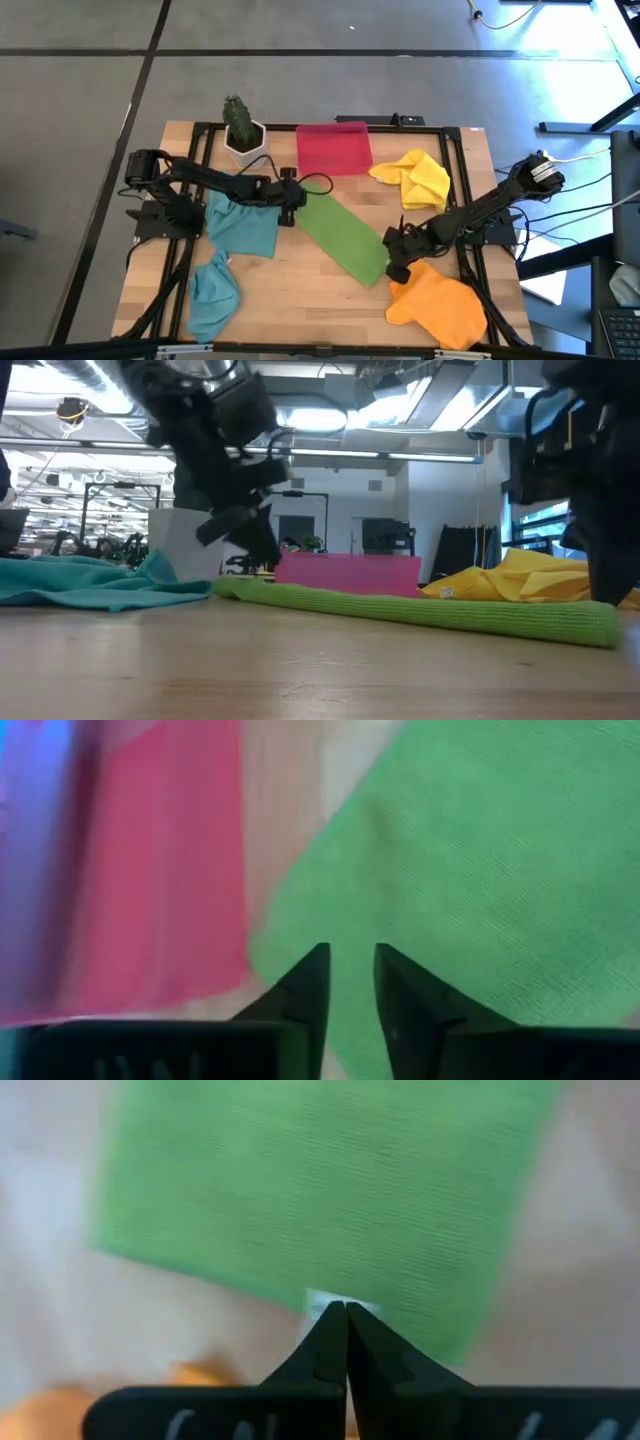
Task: Fold microfiber towels
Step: Fold the green microfiber cloth
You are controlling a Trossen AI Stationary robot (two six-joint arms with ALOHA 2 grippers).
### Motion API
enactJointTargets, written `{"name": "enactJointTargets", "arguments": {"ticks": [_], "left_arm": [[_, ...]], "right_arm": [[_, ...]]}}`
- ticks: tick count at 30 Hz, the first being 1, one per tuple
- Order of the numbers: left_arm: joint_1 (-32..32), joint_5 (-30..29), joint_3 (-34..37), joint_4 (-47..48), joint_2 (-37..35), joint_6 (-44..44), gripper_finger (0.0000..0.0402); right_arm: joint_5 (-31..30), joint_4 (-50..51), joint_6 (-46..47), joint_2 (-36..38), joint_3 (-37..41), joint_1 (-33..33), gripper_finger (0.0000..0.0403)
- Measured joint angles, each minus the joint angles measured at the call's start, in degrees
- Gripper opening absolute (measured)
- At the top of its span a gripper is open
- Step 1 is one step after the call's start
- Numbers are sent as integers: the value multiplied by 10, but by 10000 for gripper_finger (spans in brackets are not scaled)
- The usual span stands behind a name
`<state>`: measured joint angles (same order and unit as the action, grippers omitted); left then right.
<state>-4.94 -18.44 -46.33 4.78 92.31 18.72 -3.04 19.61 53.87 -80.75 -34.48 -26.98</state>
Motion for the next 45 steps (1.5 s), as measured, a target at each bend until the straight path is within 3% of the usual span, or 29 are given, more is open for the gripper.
{"name": "enactJointTargets", "arguments": {"ticks": [4, 7, 11, 17, 28, 36, 45], "left_arm": [[31, 1, -70, 68, 0, -9, 109], [82, 45, -98, 55, 0, -15, 120], [180, 81, -103, -50, 22, 7, 123], [295, 3, -105, -243, 127, 85, 134], [273, 7, -251, -229, 294, 74, 214], [254, 66, -362, -102, 344, 27, 220], [243, 72, -429, -68, 400, 8, 216]], "right_arm": [[4, -38, -3, 0, -1, -12, 5], [1, -34, -3, 0, -1, -12, 6], [-19, -29, -4, 0, -1, -12, 7], [-45, -22, -19, 0, -1, -6, 8], [-49, -21, -46, 1, -1, 18, 9], [-49, -21, -47, 1, -1, 19, 9], [-50, -22, -47, 1, -1, 19, 9]]}}
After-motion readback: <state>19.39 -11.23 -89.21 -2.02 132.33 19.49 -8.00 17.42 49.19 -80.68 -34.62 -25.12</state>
